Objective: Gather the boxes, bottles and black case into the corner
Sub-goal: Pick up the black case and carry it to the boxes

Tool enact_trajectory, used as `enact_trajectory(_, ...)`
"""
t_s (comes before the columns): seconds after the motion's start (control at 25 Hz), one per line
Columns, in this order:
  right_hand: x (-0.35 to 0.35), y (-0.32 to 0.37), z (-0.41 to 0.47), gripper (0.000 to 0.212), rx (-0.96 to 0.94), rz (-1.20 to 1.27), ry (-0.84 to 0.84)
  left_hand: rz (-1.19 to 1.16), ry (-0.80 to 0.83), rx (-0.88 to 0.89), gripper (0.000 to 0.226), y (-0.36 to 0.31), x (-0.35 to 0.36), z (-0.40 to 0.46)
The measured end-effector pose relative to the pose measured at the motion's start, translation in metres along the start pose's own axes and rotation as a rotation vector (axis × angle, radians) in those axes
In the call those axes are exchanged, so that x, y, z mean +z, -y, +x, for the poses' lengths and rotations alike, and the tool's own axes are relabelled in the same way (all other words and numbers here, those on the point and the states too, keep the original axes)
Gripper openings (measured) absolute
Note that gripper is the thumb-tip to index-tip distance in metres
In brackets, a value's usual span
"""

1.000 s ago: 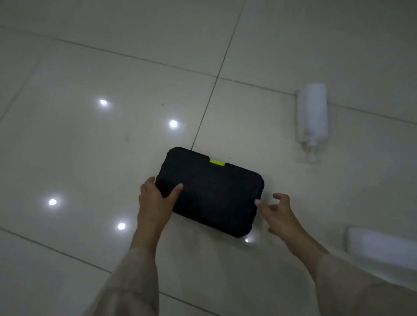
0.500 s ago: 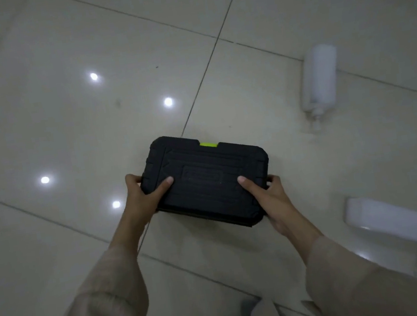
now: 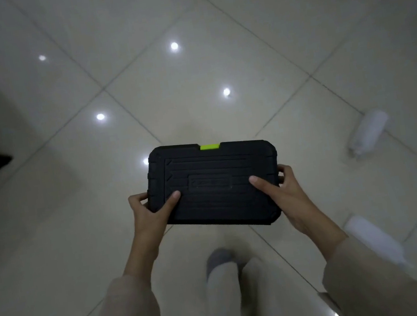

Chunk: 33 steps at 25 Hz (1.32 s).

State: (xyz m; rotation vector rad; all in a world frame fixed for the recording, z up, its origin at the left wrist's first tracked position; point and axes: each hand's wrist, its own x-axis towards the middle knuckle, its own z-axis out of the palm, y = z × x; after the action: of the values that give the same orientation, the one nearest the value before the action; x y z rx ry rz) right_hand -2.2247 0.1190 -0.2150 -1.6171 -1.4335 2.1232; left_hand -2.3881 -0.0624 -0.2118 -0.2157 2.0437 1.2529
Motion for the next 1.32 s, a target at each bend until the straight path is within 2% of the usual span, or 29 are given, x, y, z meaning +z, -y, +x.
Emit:
enact_trajectory(0.24, 0.120, 0.069, -0.103, 0.055, 0.001, -0.186, 0.311, -0.271, -0.259, -0.042, 0.057, -0.031, -0.162, -0.110)
enact_trajectory(0.4, 0.216, 0.084, -0.161, 0.055, -0.041, -0.354, 0.533, -0.440, -0.474, -0.059, 0.052, -0.010, -0.256, -0.164)
enact_trajectory(0.56, 0.329, 0.069, -0.219, 0.055, -0.065, -0.543, 0.748, -0.578, -0.692, -0.082, 0.051, 0.033, -0.351, -0.209)
enact_trajectory(0.68, 0.411, 0.037, -0.270, 0.058, -0.075, -0.666, 0.880, -0.677, -0.817, -0.098, 0.062, 0.080, -0.419, -0.244)
enact_trajectory(0.88, 0.512, -0.033, -0.359, 0.059, -0.101, -0.860, 1.045, -0.850, -0.941, -0.150, 0.063, 0.166, -0.503, -0.309)
enact_trajectory(1.16, 0.606, -0.153, -0.441, 0.066, -0.042, -1.151, 1.269, -1.109, -1.176, -0.303, 0.044, 0.283, -0.549, -0.367)
enact_trajectory(1.32, 0.654, -0.218, -0.468, 0.063, -0.001, -1.319, 1.402, -1.231, -1.339, -0.427, 0.058, 0.335, -0.561, -0.373)
